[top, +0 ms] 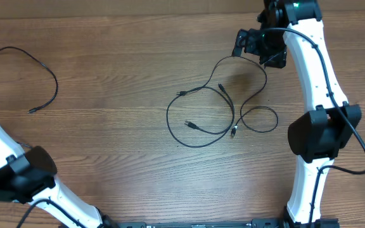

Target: Untangle cables

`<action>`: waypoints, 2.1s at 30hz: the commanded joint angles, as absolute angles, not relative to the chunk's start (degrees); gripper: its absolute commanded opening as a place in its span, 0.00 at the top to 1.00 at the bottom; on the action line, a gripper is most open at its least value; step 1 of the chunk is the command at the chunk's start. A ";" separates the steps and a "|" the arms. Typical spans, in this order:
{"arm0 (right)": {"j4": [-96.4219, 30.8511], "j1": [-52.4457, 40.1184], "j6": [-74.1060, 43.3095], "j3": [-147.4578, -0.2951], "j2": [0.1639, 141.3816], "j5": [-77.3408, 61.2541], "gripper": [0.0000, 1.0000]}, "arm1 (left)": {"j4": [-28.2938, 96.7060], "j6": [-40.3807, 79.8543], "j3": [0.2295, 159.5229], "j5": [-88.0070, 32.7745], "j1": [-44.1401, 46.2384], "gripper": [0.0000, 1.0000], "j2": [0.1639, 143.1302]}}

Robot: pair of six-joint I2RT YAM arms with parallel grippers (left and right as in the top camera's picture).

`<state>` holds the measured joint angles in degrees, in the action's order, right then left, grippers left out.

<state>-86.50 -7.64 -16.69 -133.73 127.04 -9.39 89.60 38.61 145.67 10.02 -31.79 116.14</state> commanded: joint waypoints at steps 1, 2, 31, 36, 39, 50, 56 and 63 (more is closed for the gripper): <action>-86.70 -7.97 -16.01 -136.38 119.52 -10.41 0.00 | 90.30 32.32 146.39 2.57 -28.23 0.08 110.37; -86.94 -7.94 -15.53 -136.38 118.61 -10.44 0.00 | 90.59 31.44 146.39 1.93 -27.03 0.09 109.73; -96.62 3.99 -9.91 -136.11 110.28 -10.13 0.00 | 94.21 22.70 146.34 -0.73 20.71 0.12 110.24; -96.27 3.99 -9.91 -136.09 110.28 -10.13 0.00 | 94.06 22.70 146.34 -1.15 25.06 0.13 115.31; -96.38 3.99 -9.23 -136.09 110.28 -10.11 0.00 | 93.76 22.65 146.34 -1.26 26.35 0.13 118.43; -96.42 3.99 -9.02 -136.09 110.28 -10.13 0.00 | 87.31 13.19 146.34 -4.43 29.28 0.15 132.66; -95.98 3.99 -8.86 -136.09 110.30 -10.13 0.00 | 78.08 -6.57 146.34 -7.18 29.26 0.12 139.37; -95.92 3.92 -8.43 -136.09 110.83 -10.11 0.00 | 57.34 -11.33 146.34 -10.81 29.41 0.14 148.29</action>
<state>-96.03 4.08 -8.95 -134.78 111.79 -10.09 62.57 -8.12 145.67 -8.67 28.91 145.34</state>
